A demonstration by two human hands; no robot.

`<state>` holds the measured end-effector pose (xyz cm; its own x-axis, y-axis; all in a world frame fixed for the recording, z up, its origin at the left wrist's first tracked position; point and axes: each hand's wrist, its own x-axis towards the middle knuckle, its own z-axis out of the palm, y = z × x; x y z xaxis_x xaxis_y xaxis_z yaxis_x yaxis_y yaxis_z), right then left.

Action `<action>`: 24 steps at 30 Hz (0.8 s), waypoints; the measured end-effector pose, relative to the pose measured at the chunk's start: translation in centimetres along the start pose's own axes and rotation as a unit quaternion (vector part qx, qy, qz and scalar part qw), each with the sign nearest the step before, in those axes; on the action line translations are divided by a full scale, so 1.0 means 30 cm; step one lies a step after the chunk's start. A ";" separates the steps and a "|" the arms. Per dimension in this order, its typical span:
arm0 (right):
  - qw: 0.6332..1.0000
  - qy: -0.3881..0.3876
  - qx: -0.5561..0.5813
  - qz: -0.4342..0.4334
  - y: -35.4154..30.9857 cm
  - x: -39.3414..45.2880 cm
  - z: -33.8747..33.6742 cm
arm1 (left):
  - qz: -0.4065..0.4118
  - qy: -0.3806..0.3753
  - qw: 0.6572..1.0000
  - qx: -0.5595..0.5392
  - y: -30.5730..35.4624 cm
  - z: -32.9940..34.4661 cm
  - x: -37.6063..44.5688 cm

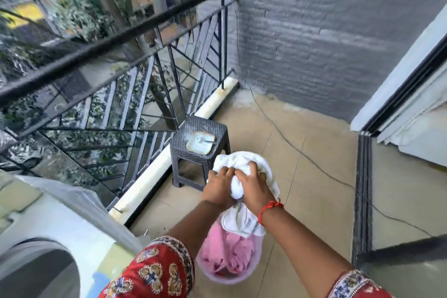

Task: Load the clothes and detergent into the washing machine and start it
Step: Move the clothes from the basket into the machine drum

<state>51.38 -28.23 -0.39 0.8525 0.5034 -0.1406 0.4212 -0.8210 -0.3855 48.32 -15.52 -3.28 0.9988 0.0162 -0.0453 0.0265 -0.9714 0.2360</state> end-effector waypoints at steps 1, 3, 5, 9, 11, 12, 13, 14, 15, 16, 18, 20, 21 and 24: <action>1.000 0.005 -0.004 -0.003 -0.017 -0.005 -0.042 | 0.006 0.009 1.000 0.001 0.011 -0.040 -0.001; 0.999 0.016 -0.029 -0.013 -0.043 -0.011 -0.112 | 0.012 0.028 1.000 0.002 0.029 -0.119 -0.003; 0.998 0.024 -0.049 -0.012 -0.069 -0.023 -0.171 | 0.010 0.039 0.999 -0.005 0.047 -0.185 -0.008; 0.998 0.031 -0.054 -0.014 -0.113 -0.049 -0.253 | 0.004 0.054 0.998 -0.018 0.074 -0.272 -0.036; 0.998 0.027 -0.053 -0.012 -0.131 -0.064 -0.276 | -0.011 0.050 0.999 -0.017 0.081 -0.297 -0.054; 0.998 0.026 -0.058 -0.012 -0.140 -0.072 -0.283 | -0.018 0.047 0.999 -0.017 0.085 -0.306 -0.063; 0.998 0.026 -0.060 -0.013 -0.149 -0.079 -0.288 | -0.023 0.044 0.999 -0.017 0.087 -0.315 -0.071; 0.998 0.024 -0.058 -0.012 -0.156 -0.086 -0.290 | -0.023 0.042 0.999 -0.016 0.090 -0.322 -0.076; 0.998 0.025 -0.054 -0.012 -0.163 -0.094 -0.296 | -0.020 0.043 0.999 -0.011 0.095 -0.333 -0.084; 0.998 0.027 -0.051 -0.012 -0.171 -0.102 -0.305 | -0.017 0.048 0.999 -0.008 0.101 -0.346 -0.091; 0.998 0.035 -0.051 -0.020 -0.184 -0.113 -0.332 | -0.015 0.065 0.998 -0.012 0.115 -0.384 -0.106; 0.997 0.046 -0.051 -0.028 -0.198 -0.116 -0.370 | -0.018 0.085 0.996 -0.026 0.127 -0.429 -0.114; 0.997 0.054 -0.050 -0.034 -0.207 -0.118 -0.392 | -0.023 0.092 0.995 -0.034 0.133 -0.452 -0.117; 0.994 0.082 -0.058 -0.046 -0.232 -0.123 -0.463 | -0.037 0.110 0.992 -0.045 0.150 -0.525 -0.116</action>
<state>49.59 -28.10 15.50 0.8439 0.5347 0.0437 0.5240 -0.8039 -0.2814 45.60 -16.22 13.23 0.9784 0.1476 0.1448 0.0935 -0.9404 0.3270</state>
